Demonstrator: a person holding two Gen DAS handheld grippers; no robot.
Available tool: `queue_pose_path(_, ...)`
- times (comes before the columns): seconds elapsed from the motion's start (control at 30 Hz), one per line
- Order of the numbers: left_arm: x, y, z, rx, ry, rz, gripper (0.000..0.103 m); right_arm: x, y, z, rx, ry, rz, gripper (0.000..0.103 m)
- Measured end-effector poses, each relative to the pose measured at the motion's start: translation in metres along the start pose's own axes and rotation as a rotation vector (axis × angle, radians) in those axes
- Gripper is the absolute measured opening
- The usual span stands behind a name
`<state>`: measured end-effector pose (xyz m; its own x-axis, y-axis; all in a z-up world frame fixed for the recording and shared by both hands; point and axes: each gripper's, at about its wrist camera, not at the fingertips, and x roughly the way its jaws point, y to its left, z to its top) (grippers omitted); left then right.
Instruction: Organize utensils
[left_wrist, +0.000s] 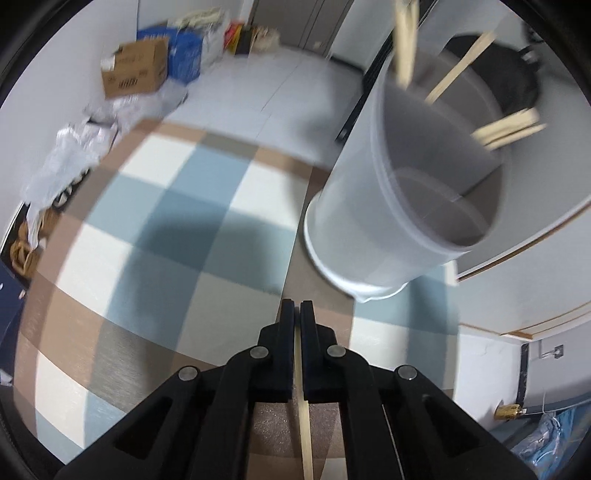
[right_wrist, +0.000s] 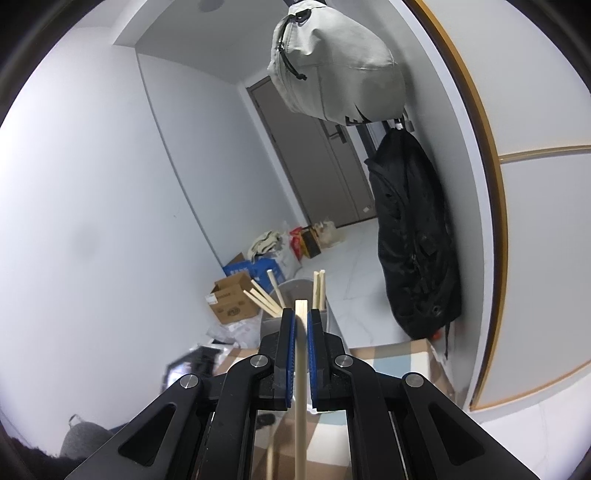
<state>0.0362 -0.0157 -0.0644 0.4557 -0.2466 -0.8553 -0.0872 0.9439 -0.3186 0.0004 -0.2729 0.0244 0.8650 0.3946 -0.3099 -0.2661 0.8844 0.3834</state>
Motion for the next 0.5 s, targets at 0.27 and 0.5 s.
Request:
queue_pose_path(0.27, -0.040, -0.032, 0.004, 0.077, -0.190, -0.104, 0.000, 0.005, 0.006, 0.003, -0.007, -0.007, 0.004, 0.006)
queue_pose_path(0.5, -0.051, -0.037, 0.014, 0.187, -0.284, -0.156, 0.000, 0.008, 0.018, 0.007, -0.033, -0.023, 0.004, 0.006)
